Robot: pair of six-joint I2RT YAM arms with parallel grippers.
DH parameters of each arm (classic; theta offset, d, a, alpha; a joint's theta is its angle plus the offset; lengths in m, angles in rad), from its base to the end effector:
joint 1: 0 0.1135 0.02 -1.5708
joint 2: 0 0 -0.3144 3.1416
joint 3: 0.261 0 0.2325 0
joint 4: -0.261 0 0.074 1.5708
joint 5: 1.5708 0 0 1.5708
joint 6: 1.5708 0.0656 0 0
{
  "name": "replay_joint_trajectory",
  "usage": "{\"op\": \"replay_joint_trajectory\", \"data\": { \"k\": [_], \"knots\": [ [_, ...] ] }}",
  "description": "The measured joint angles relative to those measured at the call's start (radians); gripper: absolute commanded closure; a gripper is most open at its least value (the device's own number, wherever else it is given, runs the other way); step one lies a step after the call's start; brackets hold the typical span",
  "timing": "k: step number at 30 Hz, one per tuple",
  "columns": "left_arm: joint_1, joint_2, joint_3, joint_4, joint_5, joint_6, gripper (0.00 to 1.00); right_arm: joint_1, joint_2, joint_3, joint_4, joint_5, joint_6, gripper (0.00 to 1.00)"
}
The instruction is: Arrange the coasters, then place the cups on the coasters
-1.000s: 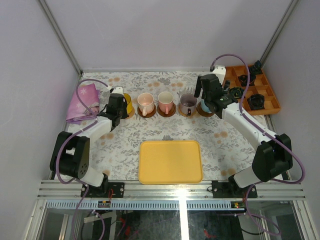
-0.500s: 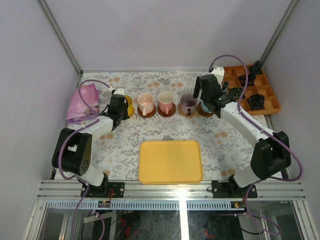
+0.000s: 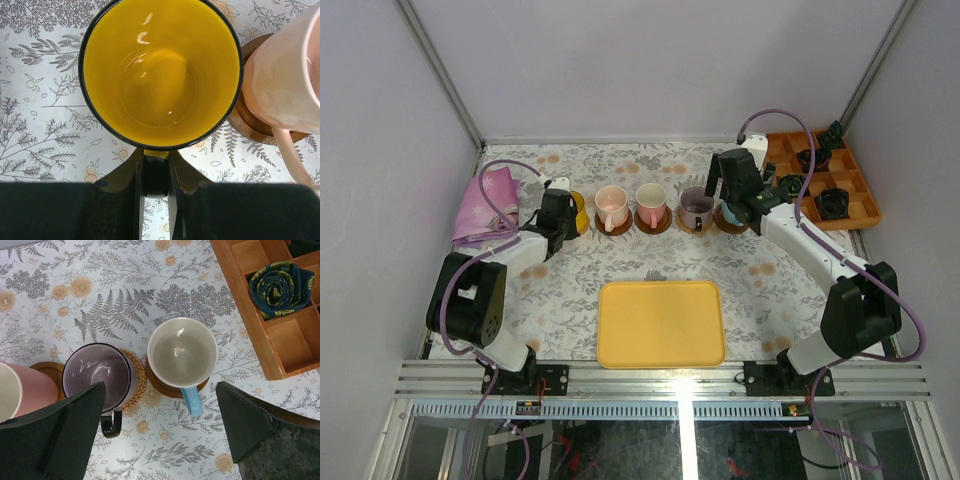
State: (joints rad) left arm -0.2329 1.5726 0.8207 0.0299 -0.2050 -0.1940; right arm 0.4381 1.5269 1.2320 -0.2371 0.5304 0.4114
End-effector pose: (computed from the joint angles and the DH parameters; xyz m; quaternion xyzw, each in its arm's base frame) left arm 0.3235 -0.0630 0.2269 -0.0245 0.9072 0.0044 0.4201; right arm 0.3320 0.1189 0.3535 0.1189 0.8394 -0.0099 0.5302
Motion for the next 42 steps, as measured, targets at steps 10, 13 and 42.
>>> {"op": "replay_joint_trajectory", "data": {
  "k": [10, 13, 42],
  "knots": [
    [0.000, -0.007, 0.000, -0.008, 0.000, -0.020, 0.52, 0.000, 0.004, 0.000, -0.016, -0.002, 0.007, 0.00],
    [0.000, -0.021, 0.000, -0.010, 0.000, -0.029, 0.43, 0.000, 0.004, 0.000, -0.017, -0.002, 0.008, 0.00],
    [0.000, -0.158, -0.007, -0.179, -0.024, -0.043, 0.39, 0.000, 0.004, -0.005, -0.016, -0.020, 0.034, 0.00]
  ]
}}
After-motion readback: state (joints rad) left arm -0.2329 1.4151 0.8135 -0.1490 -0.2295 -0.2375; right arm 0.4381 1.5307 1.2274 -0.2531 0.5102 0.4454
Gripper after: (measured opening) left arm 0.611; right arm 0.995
